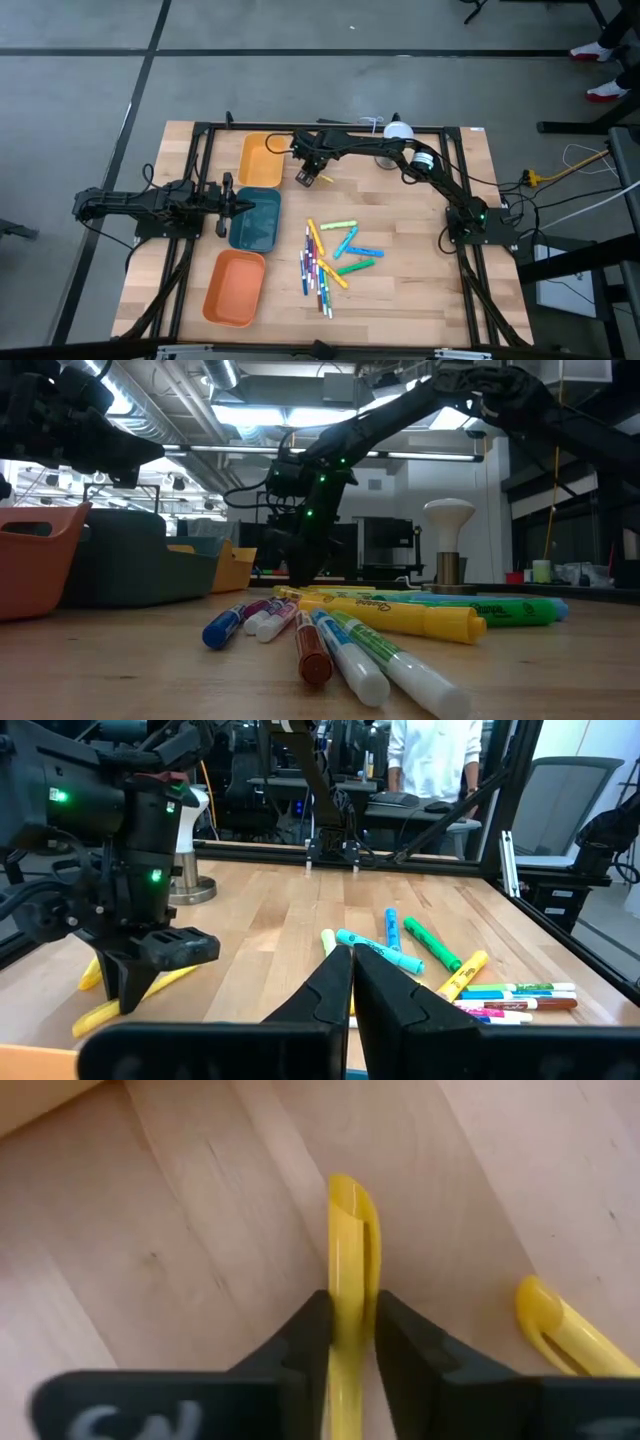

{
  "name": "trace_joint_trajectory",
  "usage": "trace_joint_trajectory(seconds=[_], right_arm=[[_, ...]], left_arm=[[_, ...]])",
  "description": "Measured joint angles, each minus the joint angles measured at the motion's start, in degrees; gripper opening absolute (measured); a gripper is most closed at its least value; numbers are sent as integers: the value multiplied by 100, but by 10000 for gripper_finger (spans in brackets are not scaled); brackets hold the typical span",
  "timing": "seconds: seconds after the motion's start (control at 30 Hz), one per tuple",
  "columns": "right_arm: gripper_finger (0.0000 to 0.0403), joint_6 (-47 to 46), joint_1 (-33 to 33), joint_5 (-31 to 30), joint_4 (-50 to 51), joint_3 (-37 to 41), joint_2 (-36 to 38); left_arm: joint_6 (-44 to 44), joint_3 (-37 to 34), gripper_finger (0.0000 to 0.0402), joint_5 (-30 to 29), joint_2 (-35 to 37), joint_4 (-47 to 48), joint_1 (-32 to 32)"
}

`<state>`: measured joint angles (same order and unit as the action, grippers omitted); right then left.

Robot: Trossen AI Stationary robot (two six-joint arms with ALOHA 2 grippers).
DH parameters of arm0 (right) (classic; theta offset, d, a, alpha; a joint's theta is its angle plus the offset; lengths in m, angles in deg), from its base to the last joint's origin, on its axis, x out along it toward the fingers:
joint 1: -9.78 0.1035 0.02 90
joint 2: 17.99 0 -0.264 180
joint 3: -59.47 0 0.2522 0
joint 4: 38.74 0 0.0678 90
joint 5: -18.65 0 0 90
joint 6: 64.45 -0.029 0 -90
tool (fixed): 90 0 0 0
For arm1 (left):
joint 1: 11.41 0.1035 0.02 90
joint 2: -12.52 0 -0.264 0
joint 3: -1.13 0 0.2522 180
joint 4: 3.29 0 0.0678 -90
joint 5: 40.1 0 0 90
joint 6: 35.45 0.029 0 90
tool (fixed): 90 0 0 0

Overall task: Pick & Place Markers
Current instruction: Put the bottom yellow highlighter pen into the yellow bin

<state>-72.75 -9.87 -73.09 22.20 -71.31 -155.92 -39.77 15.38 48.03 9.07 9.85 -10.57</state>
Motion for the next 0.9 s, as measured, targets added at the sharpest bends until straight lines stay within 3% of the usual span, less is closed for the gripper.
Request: trace_joint_trajectory(seconds=[0.07, 0.5, 0.9], right_arm=[[45, 81, 7, 38, 100, -3, 0], [44, 465, 75, 24, 614, -75, 33], [45, 775, 102, -4, 1591, -869, 11]], left_arm=[[0, 0, 13, -1, 2, 0, 0], [0, 0, 13, -1, 2, 1, 0], [0, 0, 12, 0, 0, 2, 0]])
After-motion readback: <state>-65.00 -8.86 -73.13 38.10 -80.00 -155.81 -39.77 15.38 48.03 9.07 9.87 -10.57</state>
